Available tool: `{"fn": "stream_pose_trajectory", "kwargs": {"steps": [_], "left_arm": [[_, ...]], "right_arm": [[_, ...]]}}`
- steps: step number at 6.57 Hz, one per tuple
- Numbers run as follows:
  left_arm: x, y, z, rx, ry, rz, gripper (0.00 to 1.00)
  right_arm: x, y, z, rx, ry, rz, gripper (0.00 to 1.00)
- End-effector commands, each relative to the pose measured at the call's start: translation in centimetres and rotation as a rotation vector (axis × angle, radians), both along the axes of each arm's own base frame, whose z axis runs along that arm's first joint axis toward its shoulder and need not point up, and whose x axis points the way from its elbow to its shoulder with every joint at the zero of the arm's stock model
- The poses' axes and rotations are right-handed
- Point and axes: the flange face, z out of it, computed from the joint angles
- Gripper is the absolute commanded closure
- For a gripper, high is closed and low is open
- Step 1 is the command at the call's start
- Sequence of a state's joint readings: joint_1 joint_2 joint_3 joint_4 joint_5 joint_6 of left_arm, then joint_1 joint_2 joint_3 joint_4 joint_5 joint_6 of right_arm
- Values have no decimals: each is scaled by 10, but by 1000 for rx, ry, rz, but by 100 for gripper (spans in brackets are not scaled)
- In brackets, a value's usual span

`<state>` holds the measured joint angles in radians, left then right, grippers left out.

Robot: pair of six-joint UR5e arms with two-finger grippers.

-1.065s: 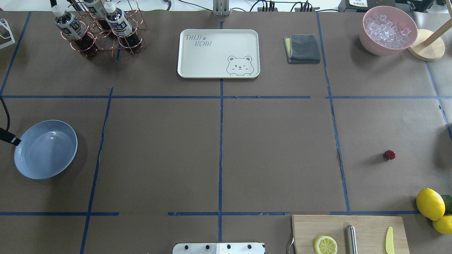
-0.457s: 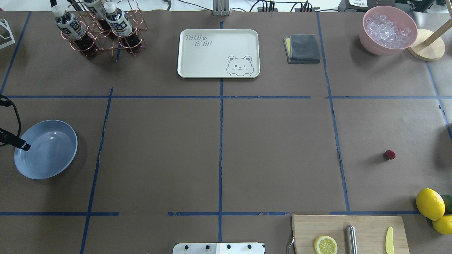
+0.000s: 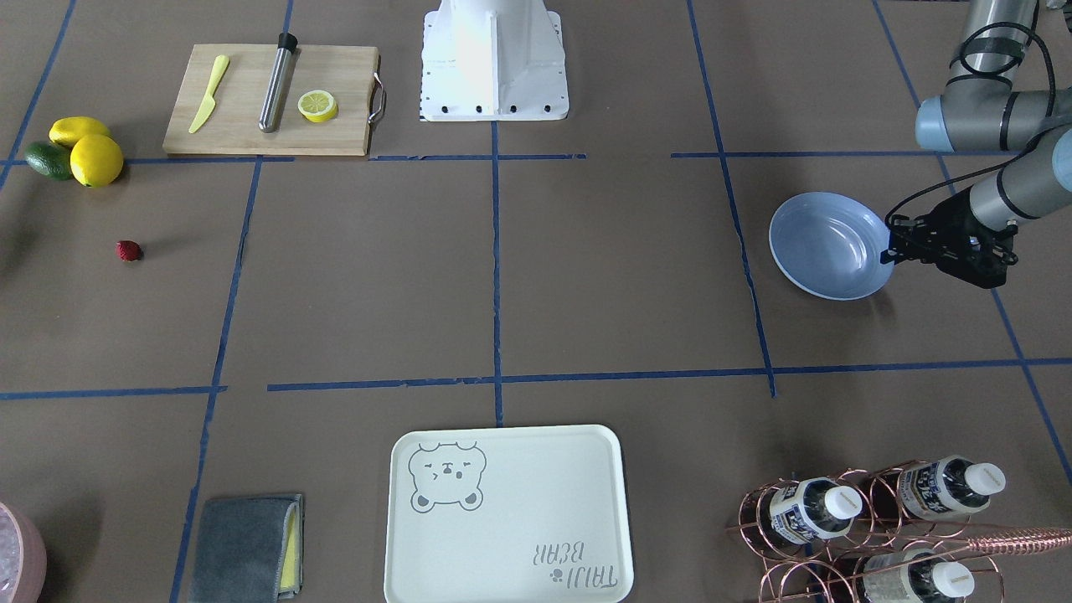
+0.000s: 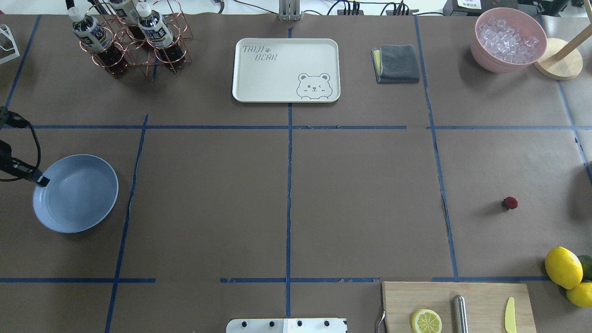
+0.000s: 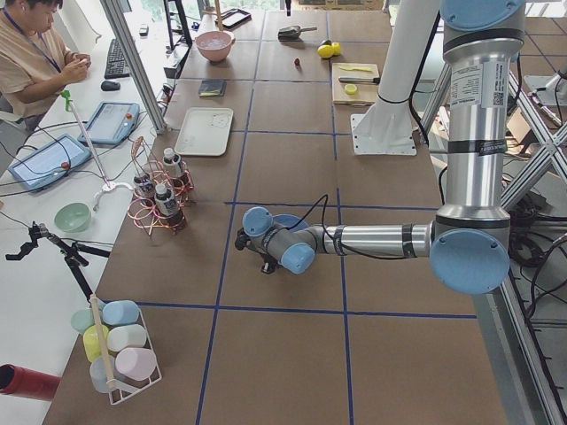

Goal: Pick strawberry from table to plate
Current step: 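Hook the light blue plate rim with the left gripper and drag it inward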

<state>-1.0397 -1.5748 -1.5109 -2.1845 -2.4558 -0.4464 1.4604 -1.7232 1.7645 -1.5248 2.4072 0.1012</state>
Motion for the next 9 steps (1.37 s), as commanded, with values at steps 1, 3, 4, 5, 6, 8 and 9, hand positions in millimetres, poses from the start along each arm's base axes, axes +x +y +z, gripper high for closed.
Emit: {"fn": "stream_pose_trajectory", "kwargs": {"steps": [1, 3, 4, 5, 6, 8, 9], "left_arm": [[58, -2, -110, -117, 121, -56, 100], [191, 15, -241, -310, 202, -44, 100], [265, 40, -297, -351, 211, -72, 100], [332, 70, -323, -371, 195, -87, 100], [341, 66, -323, -358, 189, -116, 100], [347, 59, -311, -349, 169, -149, 100], [347, 59, -311, -352, 167, -152, 100]], "right_arm": [[-1, 0, -2, 2, -20, -3, 0], [-1, 0, -3, 13, -19, -11, 0], [-1, 3, 1, 10, -15, -12, 0], [-1, 4, 1, 6, -16, -11, 0], [-2, 4, -1, 6, -23, -10, 0], [-8, 2, -5, 10, -40, -22, 0], [-16, 3, -8, 3, -51, -33, 0]]}}
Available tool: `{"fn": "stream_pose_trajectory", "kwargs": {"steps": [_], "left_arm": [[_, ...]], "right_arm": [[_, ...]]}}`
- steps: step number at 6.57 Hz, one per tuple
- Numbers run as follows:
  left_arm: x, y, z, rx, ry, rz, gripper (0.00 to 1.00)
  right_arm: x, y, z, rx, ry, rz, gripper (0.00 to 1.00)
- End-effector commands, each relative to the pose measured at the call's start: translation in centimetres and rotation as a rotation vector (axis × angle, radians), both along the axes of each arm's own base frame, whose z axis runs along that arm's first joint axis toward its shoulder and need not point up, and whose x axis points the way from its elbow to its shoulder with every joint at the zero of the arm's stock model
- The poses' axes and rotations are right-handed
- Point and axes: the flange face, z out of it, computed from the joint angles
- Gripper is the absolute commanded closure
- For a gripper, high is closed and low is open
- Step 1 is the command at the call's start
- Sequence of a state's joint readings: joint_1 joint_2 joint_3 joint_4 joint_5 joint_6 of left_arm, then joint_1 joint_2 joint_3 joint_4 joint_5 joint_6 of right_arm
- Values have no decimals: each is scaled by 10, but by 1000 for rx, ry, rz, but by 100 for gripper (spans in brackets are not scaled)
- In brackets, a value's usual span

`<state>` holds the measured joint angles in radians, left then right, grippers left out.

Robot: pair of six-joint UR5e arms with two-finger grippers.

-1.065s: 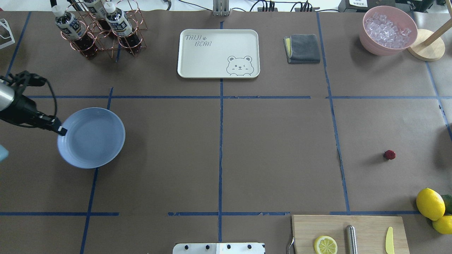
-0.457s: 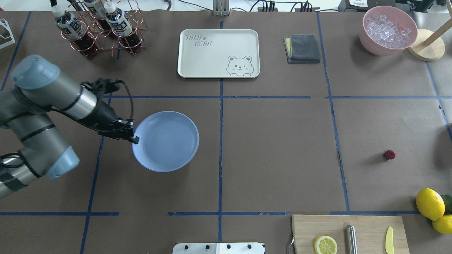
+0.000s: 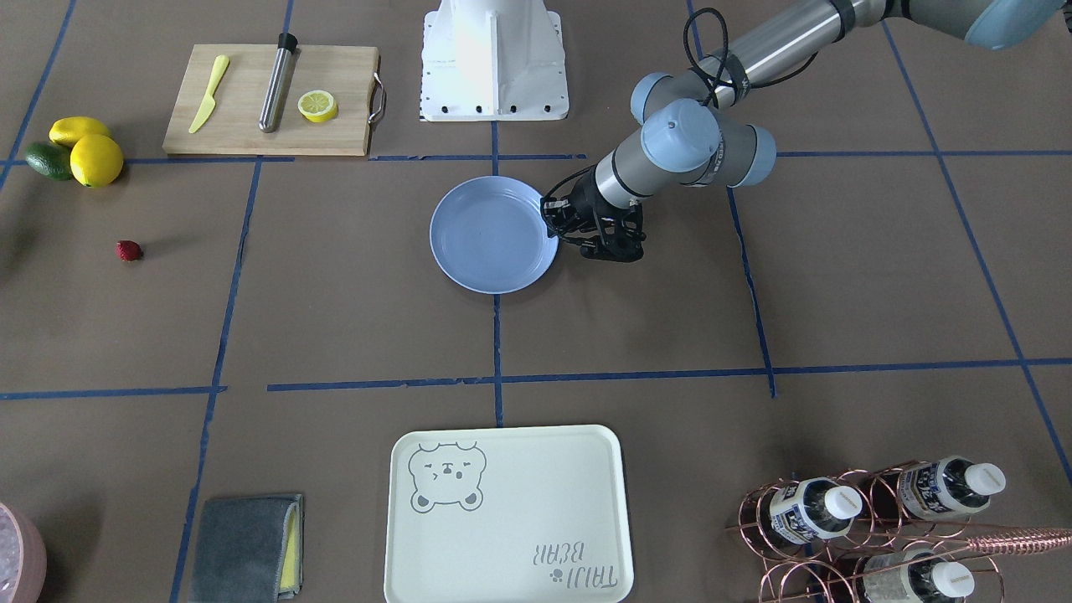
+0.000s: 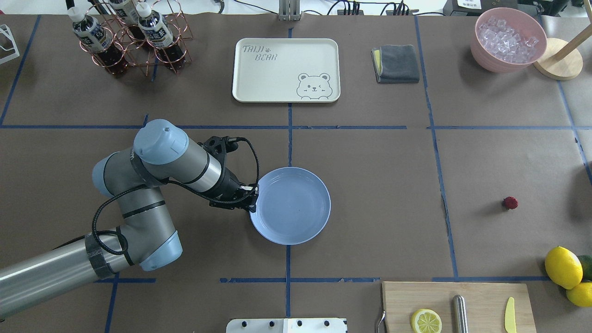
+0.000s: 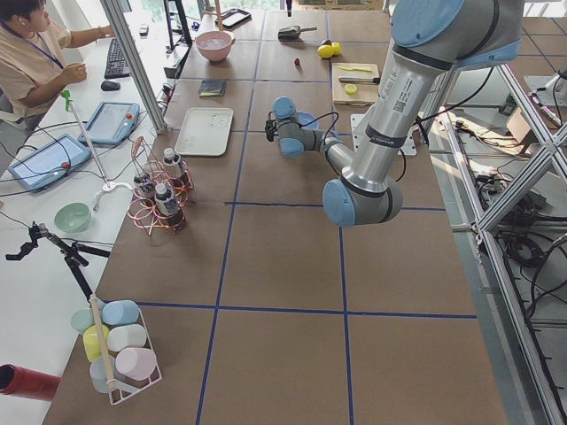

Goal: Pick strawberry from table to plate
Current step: 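Hold the plate with the left gripper while the right gripper descends onto the red strawberry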

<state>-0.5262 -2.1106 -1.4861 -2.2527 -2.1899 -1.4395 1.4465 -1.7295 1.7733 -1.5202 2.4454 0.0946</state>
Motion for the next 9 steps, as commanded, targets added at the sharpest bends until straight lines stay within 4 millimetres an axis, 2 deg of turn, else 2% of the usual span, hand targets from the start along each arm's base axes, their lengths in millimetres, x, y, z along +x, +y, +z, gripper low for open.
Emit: {"fn": "stream_pose_trajectory", "kwargs": {"steps": [1, 2, 3, 4, 5, 6, 7, 9], "left_arm": [[1, 0, -2, 5, 3, -7, 27], [-6, 3, -15, 14, 27, -12, 21], [-18, 7, -33, 28, 62, -18, 20], [-29, 11, -45, 40, 87, -24, 20], [-32, 11, -49, 49, 92, -43, 18], [-32, 10, -48, 51, 89, -52, 18], [-32, 9, -48, 53, 88, -58, 18], [-32, 8, -48, 57, 86, -69, 18]], "right_arm": [[-20, -1, -8, 19, -19, -35, 0], [-38, -3, -14, 1, -26, -16, 0], [-70, -3, -25, -16, -45, 13, 0], [-111, 6, -35, -23, -74, 21, 1], [-154, 16, -47, -30, -87, 42, 1], [-201, 32, -46, -22, -56, 55, 2], [-233, 43, -46, 11, -22, 59, 4], [-251, 48, -31, 19, 22, 43, 8]]}}
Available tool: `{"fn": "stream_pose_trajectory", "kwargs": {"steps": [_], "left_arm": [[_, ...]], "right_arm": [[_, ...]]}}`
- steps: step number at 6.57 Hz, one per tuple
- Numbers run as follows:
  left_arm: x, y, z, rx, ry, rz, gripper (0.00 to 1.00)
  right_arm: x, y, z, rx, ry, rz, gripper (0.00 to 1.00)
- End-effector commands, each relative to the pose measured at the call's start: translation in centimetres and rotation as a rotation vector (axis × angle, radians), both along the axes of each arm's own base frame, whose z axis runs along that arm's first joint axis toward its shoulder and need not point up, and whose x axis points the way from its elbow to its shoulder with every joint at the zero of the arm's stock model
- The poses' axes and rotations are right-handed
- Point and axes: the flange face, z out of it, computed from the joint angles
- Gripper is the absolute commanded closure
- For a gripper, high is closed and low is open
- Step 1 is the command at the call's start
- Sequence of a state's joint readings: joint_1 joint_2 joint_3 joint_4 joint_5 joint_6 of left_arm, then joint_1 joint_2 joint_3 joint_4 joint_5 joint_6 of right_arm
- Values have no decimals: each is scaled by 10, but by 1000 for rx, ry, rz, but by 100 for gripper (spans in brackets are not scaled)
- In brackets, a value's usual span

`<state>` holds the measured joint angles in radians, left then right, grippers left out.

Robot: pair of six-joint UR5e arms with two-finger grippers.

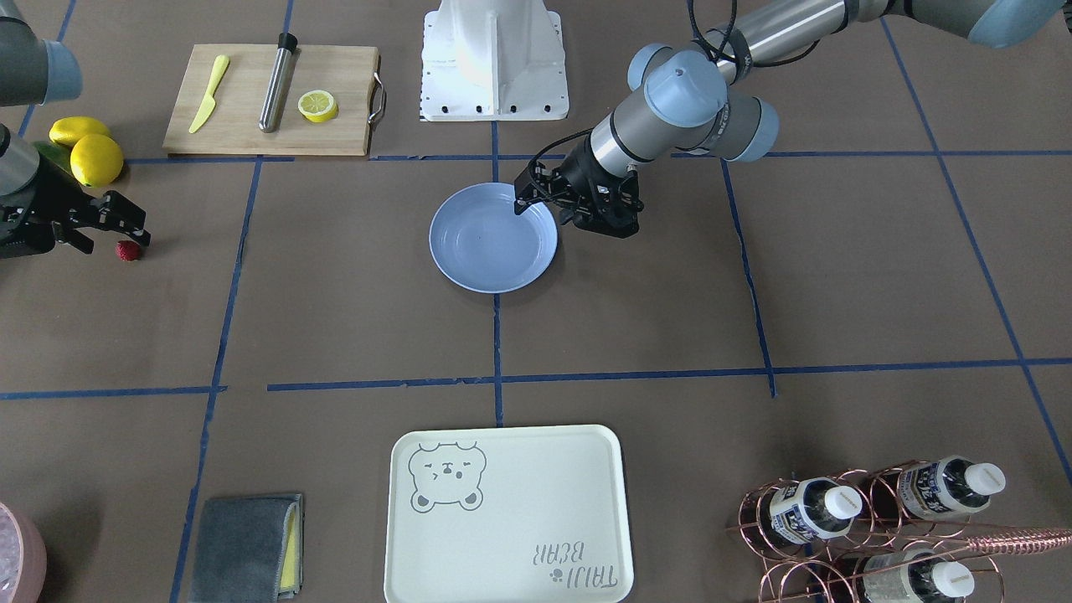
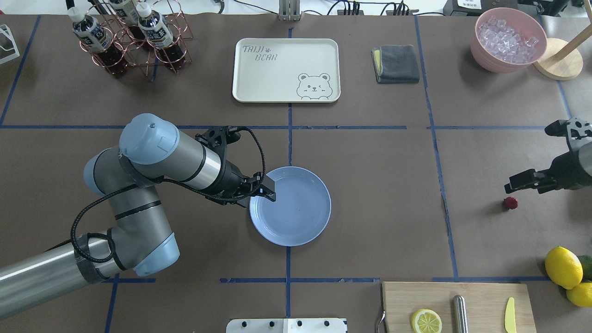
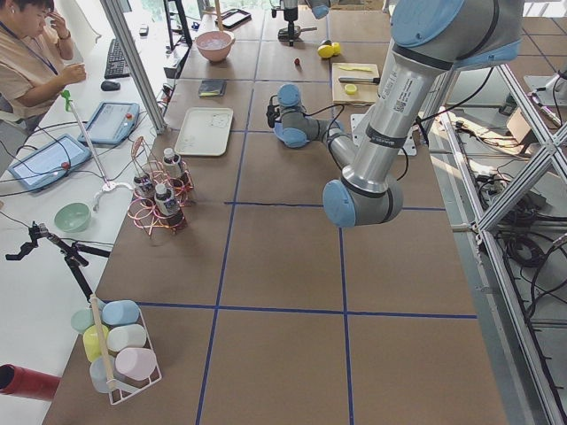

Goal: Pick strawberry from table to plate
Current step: 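Hold the plate with the left gripper while the right gripper descends onto the red strawberry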

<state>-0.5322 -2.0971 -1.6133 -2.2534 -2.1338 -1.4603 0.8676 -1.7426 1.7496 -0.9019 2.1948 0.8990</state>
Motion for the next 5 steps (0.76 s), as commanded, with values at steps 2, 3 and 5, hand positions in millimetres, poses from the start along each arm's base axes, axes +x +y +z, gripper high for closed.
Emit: {"fn": "stream_pose_trajectory", "kwargs": {"steps": [2, 3, 5], "left_arm": [[0, 0, 1, 1, -2, -3, 18], [0, 0, 1, 1, -2, -3, 18], [0, 0, 1, 1, -2, -4, 18]], "right_arm": [[-18, 8, 22, 18, 72, 3, 15], [-18, 8, 21, 18, 69, 1, 67], [-18, 9, 20, 20, 65, 0, 100]]}}
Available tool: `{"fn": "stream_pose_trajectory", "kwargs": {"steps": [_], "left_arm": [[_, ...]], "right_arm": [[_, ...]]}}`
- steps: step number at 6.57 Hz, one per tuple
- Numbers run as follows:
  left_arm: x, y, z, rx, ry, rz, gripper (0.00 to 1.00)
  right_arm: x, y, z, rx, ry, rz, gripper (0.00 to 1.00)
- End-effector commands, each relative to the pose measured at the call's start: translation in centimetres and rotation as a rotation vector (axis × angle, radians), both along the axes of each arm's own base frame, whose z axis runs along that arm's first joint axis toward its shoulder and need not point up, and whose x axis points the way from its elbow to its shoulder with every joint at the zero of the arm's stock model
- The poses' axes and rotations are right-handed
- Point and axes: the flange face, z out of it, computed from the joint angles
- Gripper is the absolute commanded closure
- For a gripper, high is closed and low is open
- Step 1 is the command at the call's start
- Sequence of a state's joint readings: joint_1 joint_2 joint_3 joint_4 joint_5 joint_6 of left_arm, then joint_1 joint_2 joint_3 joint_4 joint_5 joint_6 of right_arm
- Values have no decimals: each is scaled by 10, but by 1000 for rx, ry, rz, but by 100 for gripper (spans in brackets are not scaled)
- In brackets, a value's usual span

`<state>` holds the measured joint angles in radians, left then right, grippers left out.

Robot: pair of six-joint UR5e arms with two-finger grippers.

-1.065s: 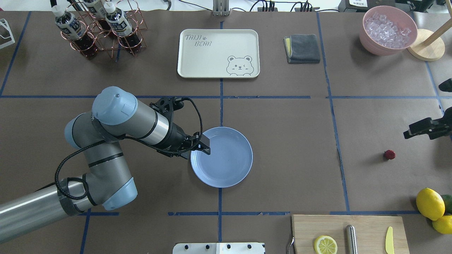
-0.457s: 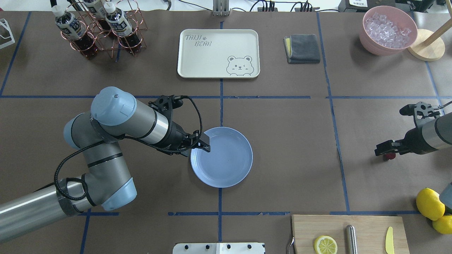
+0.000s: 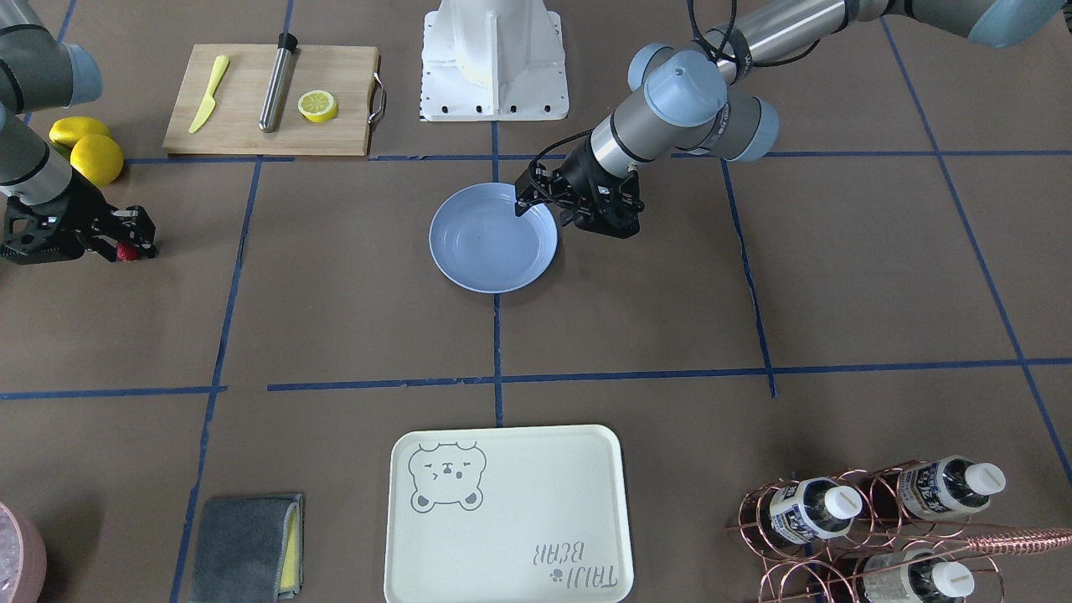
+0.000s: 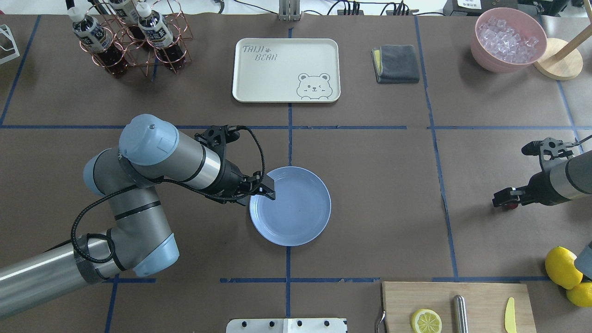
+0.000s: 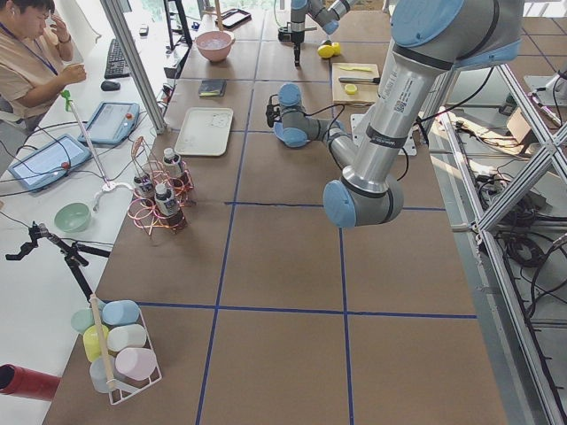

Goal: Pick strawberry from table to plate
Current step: 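Lift the strawberry with the right gripper while the left gripper releases the plate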

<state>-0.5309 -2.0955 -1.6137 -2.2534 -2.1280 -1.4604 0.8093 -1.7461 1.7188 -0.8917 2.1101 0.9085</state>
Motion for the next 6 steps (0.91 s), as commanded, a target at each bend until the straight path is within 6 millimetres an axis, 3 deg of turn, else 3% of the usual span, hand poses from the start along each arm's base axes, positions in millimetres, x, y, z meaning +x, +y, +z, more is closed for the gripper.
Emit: {"fn": "stream_pose_trajectory", "kwargs": {"steps": [1, 2, 3, 4, 5, 6], "left_arm": [[0, 0, -1, 1, 1, 0, 18], [-6, 3, -8, 9, 16, 0, 18], [-27, 8, -15, 25, 42, -9, 18], [-52, 10, -10, 35, 51, -27, 18], [-76, -1, 4, 57, 39, -56, 18], [-102, 0, 26, 108, 18, -58, 18]], "right_arm": [[1, 1, -3, 1, -4, 2, 100], [1, 0, -30, 7, -40, 19, 100], [-11, -6, -78, -53, -116, 113, 100], [-45, -21, -137, -108, -221, 161, 100], [-83, -29, -192, -160, -305, 198, 100], [-130, -23, -244, -217, -364, 229, 100]]}}
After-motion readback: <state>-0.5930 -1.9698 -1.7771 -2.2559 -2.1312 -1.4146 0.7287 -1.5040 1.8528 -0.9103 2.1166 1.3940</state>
